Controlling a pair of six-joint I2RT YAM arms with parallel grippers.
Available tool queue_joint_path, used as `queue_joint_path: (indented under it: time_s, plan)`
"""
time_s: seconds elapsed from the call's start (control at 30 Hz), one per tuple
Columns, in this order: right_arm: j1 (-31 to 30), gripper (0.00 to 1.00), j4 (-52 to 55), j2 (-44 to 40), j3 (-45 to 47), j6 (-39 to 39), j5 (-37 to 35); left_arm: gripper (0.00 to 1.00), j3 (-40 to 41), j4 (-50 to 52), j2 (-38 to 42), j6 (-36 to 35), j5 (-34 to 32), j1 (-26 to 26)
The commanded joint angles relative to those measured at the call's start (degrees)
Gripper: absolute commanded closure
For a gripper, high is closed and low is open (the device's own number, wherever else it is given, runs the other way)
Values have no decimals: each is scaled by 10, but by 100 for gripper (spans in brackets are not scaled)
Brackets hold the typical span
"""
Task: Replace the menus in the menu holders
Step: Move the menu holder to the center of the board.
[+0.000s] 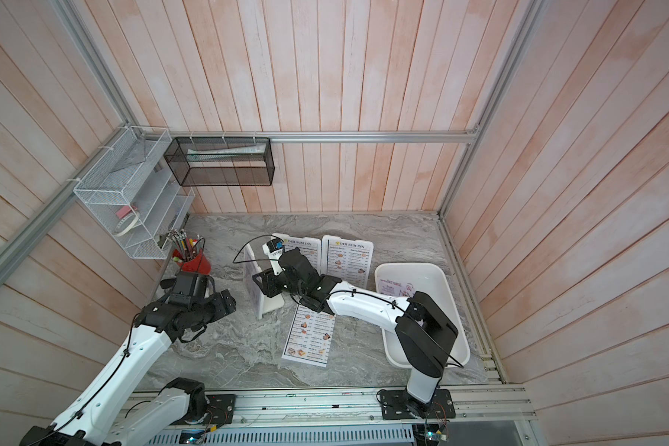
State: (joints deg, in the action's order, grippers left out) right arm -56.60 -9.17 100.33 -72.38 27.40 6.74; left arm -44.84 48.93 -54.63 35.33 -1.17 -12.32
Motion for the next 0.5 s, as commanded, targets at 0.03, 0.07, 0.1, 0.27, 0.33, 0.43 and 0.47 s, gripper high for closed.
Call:
queue_joint_path:
  time_s: [0.03, 0.07, 0.1, 0.27, 0.33, 0.43, 0.47]
  plan:
    - [-1, 61, 2, 23, -17, 10, -1, 9, 3, -4, -2, 11, 12, -7]
    - [-1, 64, 0, 28, -18, 12, 1, 9, 4, -6, -3, 13, 12, -9]
    - [-2, 68, -2, 33, -22, 11, 1, 9, 6, -10, -2, 15, 13, -10]
    - [0, 83, -5, 66, -60, 4, -13, 9, 7, -23, -11, 24, 19, -28]
    - [0, 87, -12, 79, -71, 4, -23, 9, 2, -24, -16, 29, 17, -41]
    - [7, 89, -28, 99, -89, 6, -31, 9, -4, -22, -19, 38, 13, -59]
    - [10, 89, -33, 106, -95, 7, -34, 9, -5, -23, -19, 41, 14, -62]
